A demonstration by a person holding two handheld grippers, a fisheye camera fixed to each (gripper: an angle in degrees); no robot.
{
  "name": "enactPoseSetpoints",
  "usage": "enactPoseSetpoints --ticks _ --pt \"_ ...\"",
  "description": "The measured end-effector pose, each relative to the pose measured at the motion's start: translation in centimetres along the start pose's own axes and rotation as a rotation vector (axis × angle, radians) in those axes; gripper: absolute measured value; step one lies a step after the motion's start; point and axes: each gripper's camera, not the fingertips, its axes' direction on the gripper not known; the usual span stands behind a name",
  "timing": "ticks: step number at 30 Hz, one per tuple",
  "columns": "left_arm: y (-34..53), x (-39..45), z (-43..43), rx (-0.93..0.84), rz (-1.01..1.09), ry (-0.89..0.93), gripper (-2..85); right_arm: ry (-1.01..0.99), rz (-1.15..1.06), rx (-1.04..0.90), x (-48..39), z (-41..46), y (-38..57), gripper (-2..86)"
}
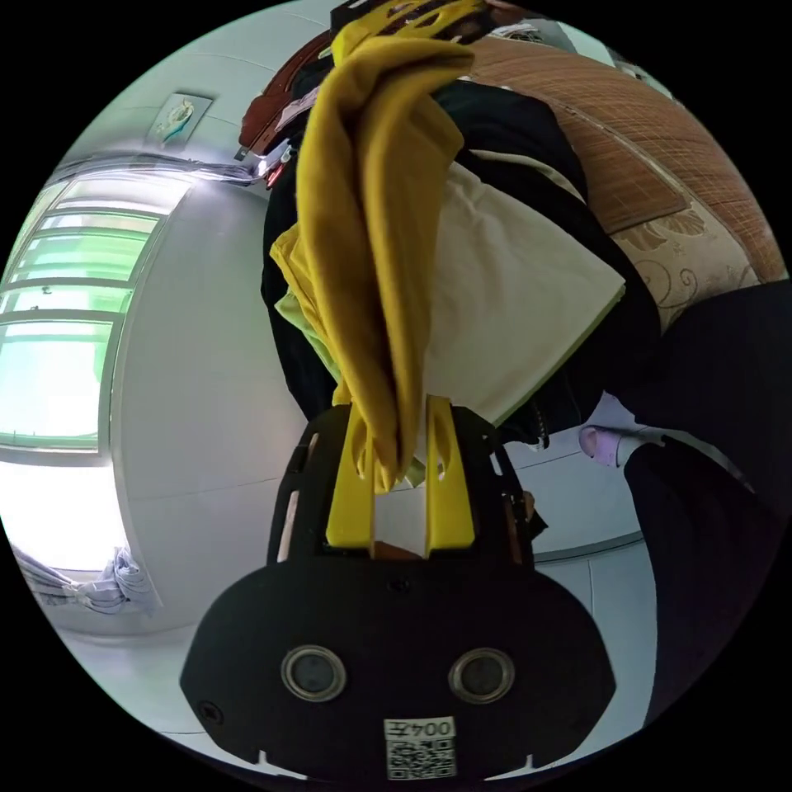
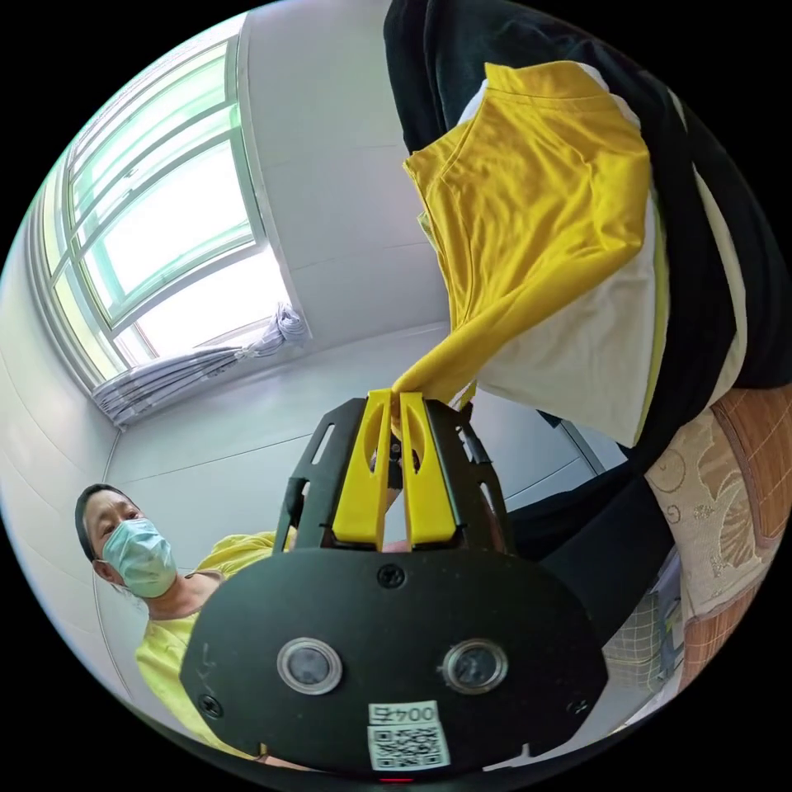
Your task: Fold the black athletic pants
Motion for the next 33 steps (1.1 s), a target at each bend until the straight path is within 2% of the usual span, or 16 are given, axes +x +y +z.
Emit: enactPoseSetpoints --ticks 2,7,11,16,22,27,33 --pt "-0.4 -0.9 -0.9 0.033 -0.008 0.0 3.9 0.001 0.008 0.018 0.6 -0.5 0.9 2.5" --pt "-2.4 -3.0 -3.8 0.066 0.07 0.006 1.2 -0.084 0.058 0.105 3.5 -1.8 3.6 2.2" --pt "-5.9 -7.4 -8.0 0.099 0.105 -0.011 0.4 -0.224 0.054 0.211 4.0 -3.3 5.9 1.9" --pt "-11.5 -15.5 -13.2 0.114 0.109 0.04 0.1 -0.272 -0.071 0.267 -2.4 -6.1 5.7 1.6" --pt "-19.2 -25.9 -18.7 0.085 0.154 0.128 0.2 -0.206 -0.255 0.279 -15.2 -10.6 3.0 1.5" --pt "-23.4 -30.4 -20.5 0.063 0.177 0.153 0.4 -0.187 -0.342 0.29 -22.7 -13.0 0.7 1.2" --pt "-26.2 -32.4 -19.1 0.027 0.12 0.107 0.4 -0.154 -0.337 0.26 -25.0 -12.2 -3.0 1.1"
